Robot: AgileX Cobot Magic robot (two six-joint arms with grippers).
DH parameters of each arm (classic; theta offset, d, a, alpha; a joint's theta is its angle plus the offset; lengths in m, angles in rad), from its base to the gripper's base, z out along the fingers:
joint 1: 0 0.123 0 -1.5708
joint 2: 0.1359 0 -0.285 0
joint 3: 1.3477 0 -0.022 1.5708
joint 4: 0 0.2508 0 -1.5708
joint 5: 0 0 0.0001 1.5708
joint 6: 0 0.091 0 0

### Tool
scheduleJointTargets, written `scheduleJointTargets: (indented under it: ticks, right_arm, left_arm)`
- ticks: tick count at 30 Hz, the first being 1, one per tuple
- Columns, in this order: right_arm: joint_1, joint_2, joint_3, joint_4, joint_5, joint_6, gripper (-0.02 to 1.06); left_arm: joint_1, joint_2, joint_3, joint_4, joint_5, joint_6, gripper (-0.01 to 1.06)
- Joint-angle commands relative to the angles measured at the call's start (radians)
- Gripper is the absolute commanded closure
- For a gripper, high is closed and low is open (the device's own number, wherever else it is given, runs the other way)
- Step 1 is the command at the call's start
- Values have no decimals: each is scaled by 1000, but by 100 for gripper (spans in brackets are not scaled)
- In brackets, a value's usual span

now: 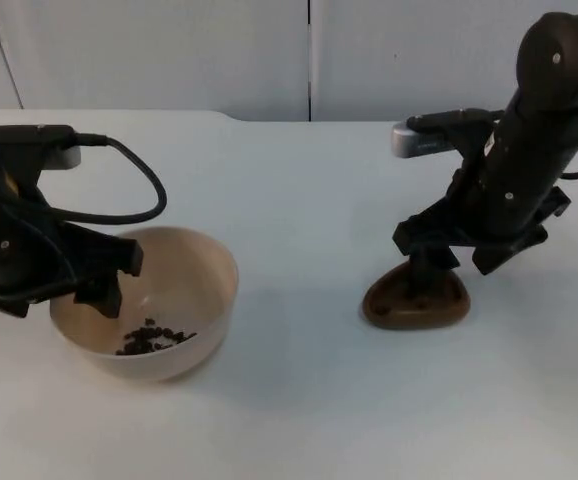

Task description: Pick up the bowl with the left hand and pour the coffee beans from the cup into the bowl with the right hand.

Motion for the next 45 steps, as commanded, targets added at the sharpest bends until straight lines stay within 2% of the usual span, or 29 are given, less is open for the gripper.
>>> scheduleJointTargets:
  ticks: [1, 4, 10, 17, 23, 30, 36, 45]
  right_arm:
    - [-2, -16, -2, 4, -8, 4, 29]
    - [-2, -34, -2, 4, -8, 4, 29]
    - [-2, -116, -2, 4, -4, -4, 29]
    - [-2, -292, -2, 4, 24, -4, 29]
    - [-2, -470, -2, 4, 55, -4, 29]
    - [-2, -571, -2, 4, 90, -4, 29]
    - [1, -643, 1, 8, 135, -4, 29]
    - [1, -693, 1, 40, 195, -35, 29]
  left_arm:
    - [3, -5, 2, 20, 10, 3, 19]
    - [3, -11, 2, 19, 25, 3, 12]
    - [3, -78, 2, 19, 41, 5, 10]
    - [3, -287, 2, 19, 48, 5, 10]
    - [3, -520, 2, 0, 98, 5, 10]
    - [3, -708, 2, -2, 139, 5, 10]
    - [3, -865, 2, -4, 218, 28, 10]
    - [3, -985, 2, -12, 319, 67, 10]
